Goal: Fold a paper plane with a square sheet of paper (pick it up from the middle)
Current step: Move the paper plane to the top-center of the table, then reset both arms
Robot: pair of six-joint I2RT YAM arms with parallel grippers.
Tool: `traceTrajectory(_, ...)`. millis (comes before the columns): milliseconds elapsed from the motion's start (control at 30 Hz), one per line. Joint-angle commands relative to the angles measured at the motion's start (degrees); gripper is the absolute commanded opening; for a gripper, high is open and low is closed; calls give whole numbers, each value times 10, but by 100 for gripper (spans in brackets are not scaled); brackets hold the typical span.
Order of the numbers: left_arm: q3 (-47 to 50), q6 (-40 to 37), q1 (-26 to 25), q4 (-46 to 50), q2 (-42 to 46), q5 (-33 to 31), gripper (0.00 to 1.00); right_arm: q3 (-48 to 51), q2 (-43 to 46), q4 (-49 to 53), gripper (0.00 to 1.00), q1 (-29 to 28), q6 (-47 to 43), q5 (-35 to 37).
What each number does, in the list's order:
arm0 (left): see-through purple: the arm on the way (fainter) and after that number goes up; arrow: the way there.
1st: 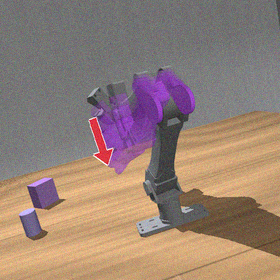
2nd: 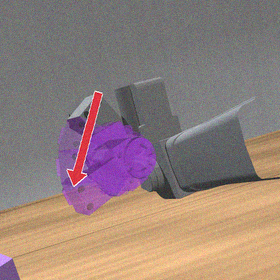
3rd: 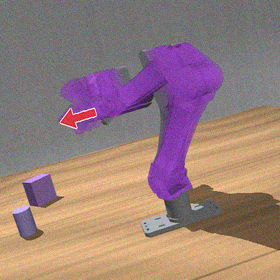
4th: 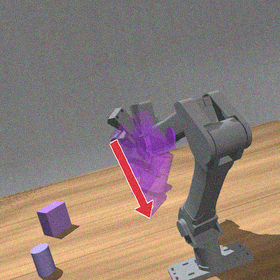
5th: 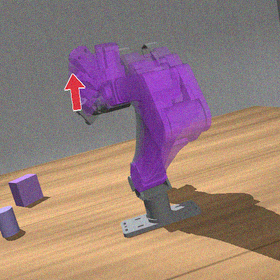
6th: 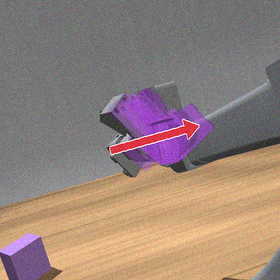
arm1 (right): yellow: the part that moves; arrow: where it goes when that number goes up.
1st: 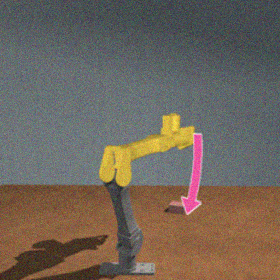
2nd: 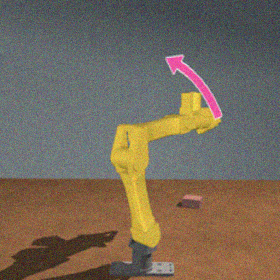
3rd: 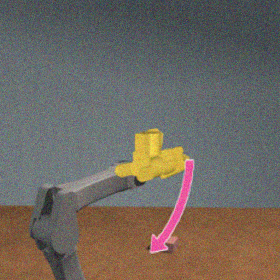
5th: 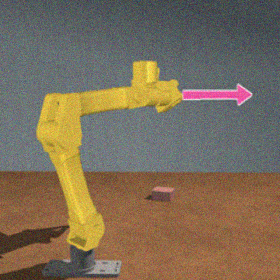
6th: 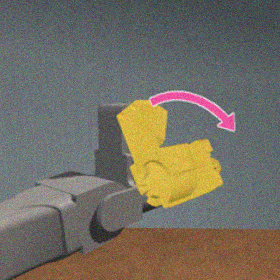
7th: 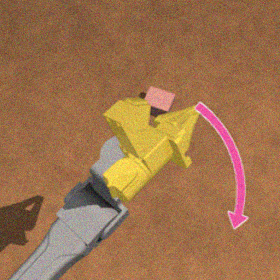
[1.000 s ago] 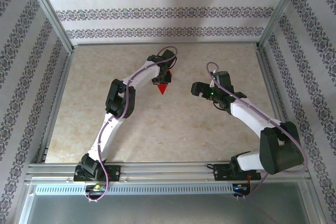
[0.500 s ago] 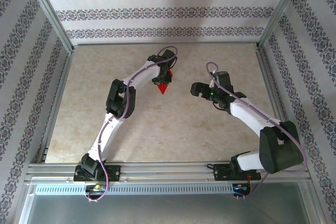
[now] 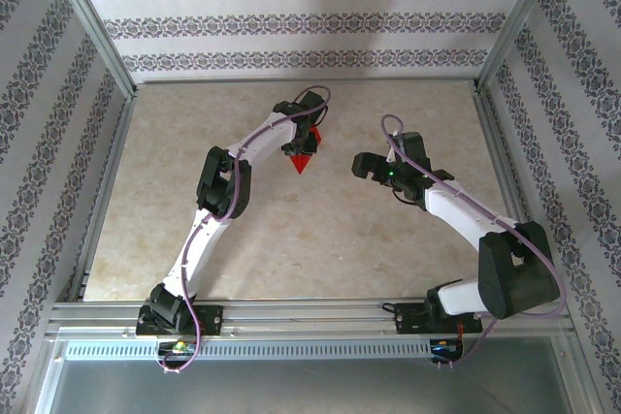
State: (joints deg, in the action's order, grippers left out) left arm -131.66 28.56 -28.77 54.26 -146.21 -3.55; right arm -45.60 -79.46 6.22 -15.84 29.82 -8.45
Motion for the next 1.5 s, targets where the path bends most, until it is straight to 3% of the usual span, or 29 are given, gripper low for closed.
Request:
traceTrajectory(0, 4, -22, -1, 43, -39, -4, 29, -4, -7, -2, 98, 5, 6, -9)
traceTrajectory(367, -66, 21, 0, 49, -2, -22, 33, -23, -16, -8, 98, 6, 22, -14)
traceTrajectory(800, -63, 31, -1, 58, 70, -15, 42, -26, -7, -8, 98, 7, 24, -12)
traceTrajectory(967, -27, 30, -1, 29, 137, -12, 46, -38, 11, 1, 98, 12, 8, 1)
traceTrajectory(1133, 115, 22, 3, -55, 275, -63, 57, -54, 48, 9, 98, 23, -39, 45)
traceTrajectory(1400, 545, 6, 45, -309, 582, -213, 93, -23, 111, -34, 98, 40, -111, 209)
traceTrajectory(1467, 652, -1, 66, -375, 655, -241, 98, 3, 119, -62, 98, 46, -129, 251)
